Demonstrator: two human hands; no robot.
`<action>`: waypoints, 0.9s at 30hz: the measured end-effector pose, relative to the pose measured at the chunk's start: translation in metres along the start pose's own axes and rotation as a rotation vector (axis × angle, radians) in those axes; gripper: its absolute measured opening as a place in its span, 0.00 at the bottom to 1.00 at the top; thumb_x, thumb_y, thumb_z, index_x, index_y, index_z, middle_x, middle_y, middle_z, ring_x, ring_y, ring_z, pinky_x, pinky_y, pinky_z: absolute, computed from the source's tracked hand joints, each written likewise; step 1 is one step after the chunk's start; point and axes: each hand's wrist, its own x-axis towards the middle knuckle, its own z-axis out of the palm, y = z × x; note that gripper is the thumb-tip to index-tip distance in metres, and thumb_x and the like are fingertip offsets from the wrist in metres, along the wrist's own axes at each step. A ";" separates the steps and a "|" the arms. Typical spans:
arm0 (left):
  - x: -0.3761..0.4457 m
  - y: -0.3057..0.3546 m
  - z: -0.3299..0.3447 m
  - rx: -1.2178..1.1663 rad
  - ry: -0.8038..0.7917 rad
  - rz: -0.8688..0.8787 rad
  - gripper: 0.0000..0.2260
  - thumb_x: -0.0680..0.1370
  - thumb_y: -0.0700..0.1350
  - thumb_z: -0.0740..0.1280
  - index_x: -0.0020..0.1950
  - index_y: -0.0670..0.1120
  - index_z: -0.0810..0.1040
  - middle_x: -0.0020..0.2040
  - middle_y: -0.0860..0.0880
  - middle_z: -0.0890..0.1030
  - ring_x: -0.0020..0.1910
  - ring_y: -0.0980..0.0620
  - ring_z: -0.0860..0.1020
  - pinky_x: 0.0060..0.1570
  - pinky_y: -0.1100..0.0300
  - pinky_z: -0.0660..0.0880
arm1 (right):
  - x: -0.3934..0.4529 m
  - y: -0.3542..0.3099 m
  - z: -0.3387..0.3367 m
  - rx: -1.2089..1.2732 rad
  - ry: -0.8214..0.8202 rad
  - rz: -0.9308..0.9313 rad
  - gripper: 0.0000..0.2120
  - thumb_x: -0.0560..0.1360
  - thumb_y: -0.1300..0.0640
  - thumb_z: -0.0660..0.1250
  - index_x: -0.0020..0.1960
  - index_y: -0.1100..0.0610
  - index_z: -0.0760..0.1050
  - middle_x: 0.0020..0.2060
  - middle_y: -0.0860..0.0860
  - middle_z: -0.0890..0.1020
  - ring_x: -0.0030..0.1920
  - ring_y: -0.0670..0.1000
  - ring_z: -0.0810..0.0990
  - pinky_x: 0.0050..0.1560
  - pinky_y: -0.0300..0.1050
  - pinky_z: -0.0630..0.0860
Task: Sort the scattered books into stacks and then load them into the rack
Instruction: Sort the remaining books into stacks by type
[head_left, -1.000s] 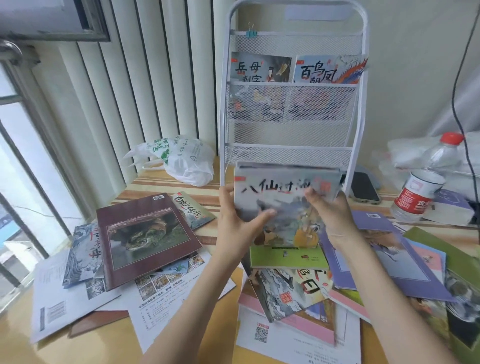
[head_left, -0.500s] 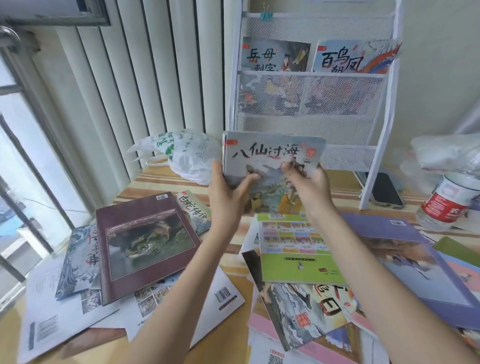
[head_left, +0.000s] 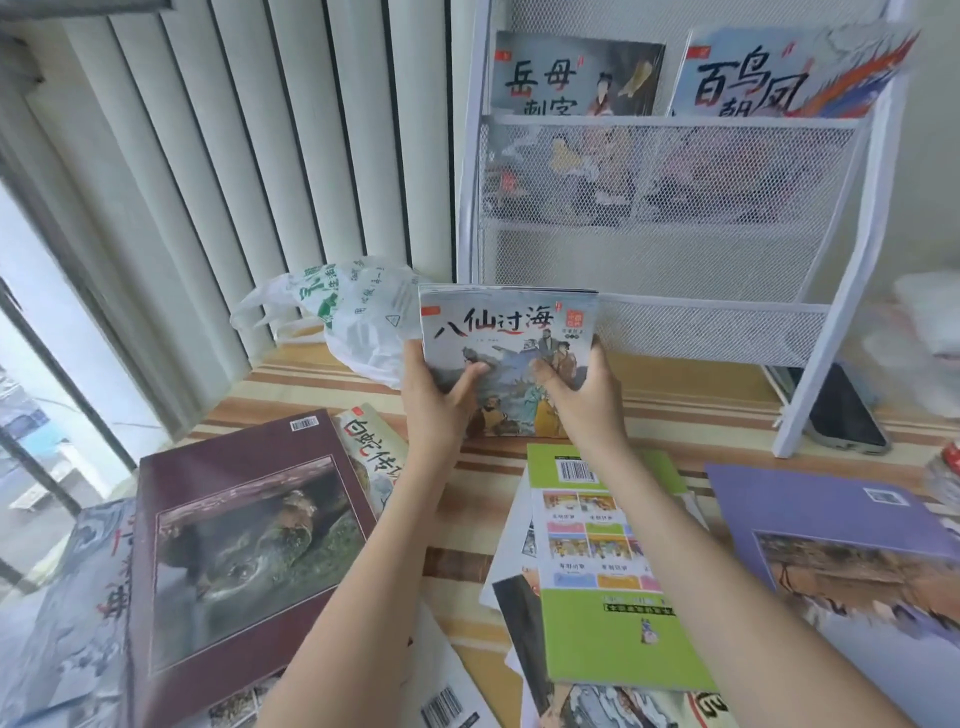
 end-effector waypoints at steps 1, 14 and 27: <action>-0.001 0.002 -0.001 -0.002 0.011 0.007 0.17 0.73 0.42 0.73 0.50 0.47 0.64 0.39 0.52 0.76 0.35 0.63 0.75 0.34 0.65 0.73 | -0.001 0.001 0.001 -0.027 -0.016 0.007 0.28 0.73 0.47 0.69 0.68 0.56 0.65 0.50 0.42 0.74 0.50 0.44 0.73 0.46 0.34 0.68; -0.005 0.008 -0.005 0.155 0.062 0.006 0.33 0.72 0.51 0.73 0.68 0.39 0.62 0.57 0.45 0.72 0.58 0.46 0.72 0.59 0.52 0.71 | -0.010 0.010 0.009 -0.219 -0.113 0.159 0.26 0.78 0.40 0.55 0.64 0.62 0.63 0.57 0.56 0.75 0.57 0.55 0.74 0.48 0.42 0.67; -0.068 0.066 -0.002 0.528 -0.448 0.369 0.14 0.76 0.32 0.59 0.60 0.42 0.70 0.56 0.44 0.77 0.52 0.44 0.77 0.47 0.49 0.76 | -0.057 0.015 -0.052 -0.956 -0.492 0.272 0.25 0.82 0.47 0.47 0.76 0.55 0.53 0.76 0.53 0.56 0.75 0.56 0.54 0.72 0.62 0.49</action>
